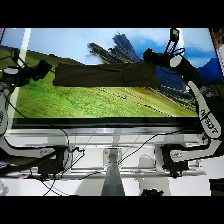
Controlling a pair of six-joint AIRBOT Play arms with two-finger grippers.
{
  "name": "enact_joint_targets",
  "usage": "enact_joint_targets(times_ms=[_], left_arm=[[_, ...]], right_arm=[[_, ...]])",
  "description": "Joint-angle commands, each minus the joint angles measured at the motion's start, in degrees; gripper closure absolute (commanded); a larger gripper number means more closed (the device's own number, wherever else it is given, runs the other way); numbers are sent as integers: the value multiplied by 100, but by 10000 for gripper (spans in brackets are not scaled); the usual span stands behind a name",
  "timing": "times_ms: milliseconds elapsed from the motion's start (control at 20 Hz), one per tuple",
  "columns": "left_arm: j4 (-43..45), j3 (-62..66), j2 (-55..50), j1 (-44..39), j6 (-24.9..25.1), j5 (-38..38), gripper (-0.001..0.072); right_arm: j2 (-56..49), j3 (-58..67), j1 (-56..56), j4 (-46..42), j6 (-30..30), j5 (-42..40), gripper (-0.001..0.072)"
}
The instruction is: Fold the clothes and pants, and hang the long-sleeved shirts on hangers.
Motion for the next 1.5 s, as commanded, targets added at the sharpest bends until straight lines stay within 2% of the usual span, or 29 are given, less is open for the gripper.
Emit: enact_joint_targets(times_ms=[0, 100, 150, 200, 250, 550, 600, 650, 750, 850, 900, 950, 1000, 1200, 1350, 1450], left_arm=[[730, 282, -186, 444, -46, -1095, 371], [1047, 776, -533, 474, -356, -1775, 370], [1058, 1016, -728, 450, -404, -2081, 329], [1060, 1228, -920, 396, -402, -2350, 146], [1012, 1331, -1049, 348, -402, -2424, 1], [798, 1355, -1453, 85, -376, -2358, 19], [800, 1355, -1469, -24, -232, -2358, 32], [796, 1355, -1464, -144, -72, -2356, 78], [793, 1357, -1462, -450, -15, -2358, 259], [741, 1362, -1423, -732, -2, -2406, 541], [748, 1381, -1357, -859, 52, -2468, 692], [756, 1419, -1255, -957, 236, -2529, 693], [756, 1434, -1082, -1045, 407, -2555, 694], [737, 1434, -50, -1193, 470, -2791, 693], [737, 1434, 765, -1314, 173, -3556, 694], [732, 1434, 1305, -1392, -22, -3753, 694]], right_arm=[[-4, 7, 4, -142, -2, 39, 42], [-4, 7, 4, -142, 0, 46, 41], [-4, 7, 4, -140, 0, 52, 41], [-4, 7, 4, -140, 0, 55, 41], [-4, 7, 7, -136, 0, 57, 42], [-4, 7, 35, -127, -61, 398, 43], [-4, 7, 92, -131, -216, 472, 45], [-4, 7, 175, -131, -389, 487, 102], [-4, 7, 439, -129, -772, 284, 269], [-4, 7, 726, -125, -831, -83, 389], [0, 7, 870, -125, -831, -280, 508], [4, 7, 988, -114, -828, -393, 647], [4, 7, 1115, -74, -813, -479, 700], [0, 7, 1609, 24, -817, -468, 702], [-9, 7, 1974, 98, -586, -398, 703], [-103, 9, 2251, 245, -278, -376, 703]])
